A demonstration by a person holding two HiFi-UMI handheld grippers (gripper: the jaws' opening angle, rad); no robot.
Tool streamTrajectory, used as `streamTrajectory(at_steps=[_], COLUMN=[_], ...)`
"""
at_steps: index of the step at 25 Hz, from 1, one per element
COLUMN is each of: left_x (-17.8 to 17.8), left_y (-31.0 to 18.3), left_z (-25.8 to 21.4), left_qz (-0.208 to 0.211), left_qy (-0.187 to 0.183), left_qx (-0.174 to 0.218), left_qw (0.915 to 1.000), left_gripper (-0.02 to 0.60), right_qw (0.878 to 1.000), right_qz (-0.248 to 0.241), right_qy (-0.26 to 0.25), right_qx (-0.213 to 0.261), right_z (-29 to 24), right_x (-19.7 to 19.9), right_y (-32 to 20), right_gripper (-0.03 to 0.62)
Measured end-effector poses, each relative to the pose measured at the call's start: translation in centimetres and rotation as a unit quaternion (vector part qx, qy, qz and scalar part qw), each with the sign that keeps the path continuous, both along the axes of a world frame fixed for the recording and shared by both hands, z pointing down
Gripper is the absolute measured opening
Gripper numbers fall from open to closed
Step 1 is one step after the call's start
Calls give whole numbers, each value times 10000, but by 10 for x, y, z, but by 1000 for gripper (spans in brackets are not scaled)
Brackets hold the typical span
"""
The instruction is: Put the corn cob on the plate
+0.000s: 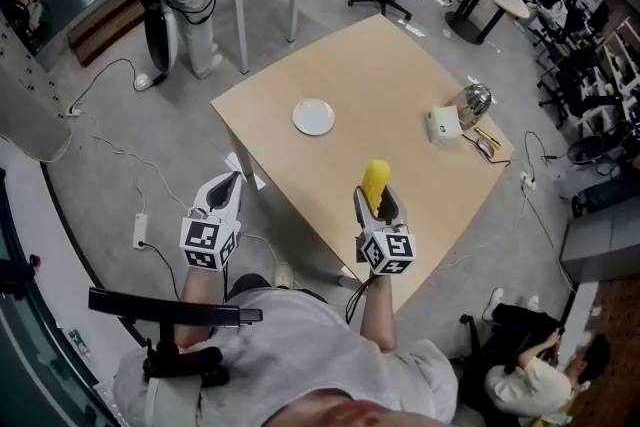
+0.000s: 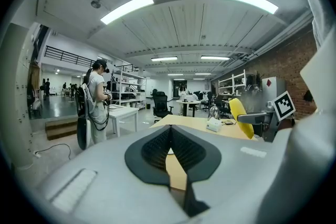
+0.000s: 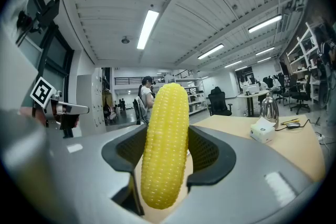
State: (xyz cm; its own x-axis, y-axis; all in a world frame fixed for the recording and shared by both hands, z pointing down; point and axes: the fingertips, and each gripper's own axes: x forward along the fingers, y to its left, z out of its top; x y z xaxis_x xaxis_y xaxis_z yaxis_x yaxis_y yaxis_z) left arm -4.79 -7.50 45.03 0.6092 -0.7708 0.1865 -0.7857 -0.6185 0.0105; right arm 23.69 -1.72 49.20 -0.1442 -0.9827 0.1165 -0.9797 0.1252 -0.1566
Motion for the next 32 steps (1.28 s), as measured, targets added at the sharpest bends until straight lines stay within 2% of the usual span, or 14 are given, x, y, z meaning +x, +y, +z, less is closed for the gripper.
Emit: streamTrajectory(at_steps=[17,32], left_x=[23,24], left_y=[-16,-72], left_z=[6,16], left_qz=[185,239], left_qy=[-163,-156], left_qx=[-90,-202], left_qw=[9997,9994], left_gripper=[20,20], right_qw=[9999,9996], right_qz=[94,67], right_qy=[13,86], right_qx=[-121,-244], right_z=[3,10], right_x=[23,22], right_y=[-6,-61], right_gripper=[250,250])
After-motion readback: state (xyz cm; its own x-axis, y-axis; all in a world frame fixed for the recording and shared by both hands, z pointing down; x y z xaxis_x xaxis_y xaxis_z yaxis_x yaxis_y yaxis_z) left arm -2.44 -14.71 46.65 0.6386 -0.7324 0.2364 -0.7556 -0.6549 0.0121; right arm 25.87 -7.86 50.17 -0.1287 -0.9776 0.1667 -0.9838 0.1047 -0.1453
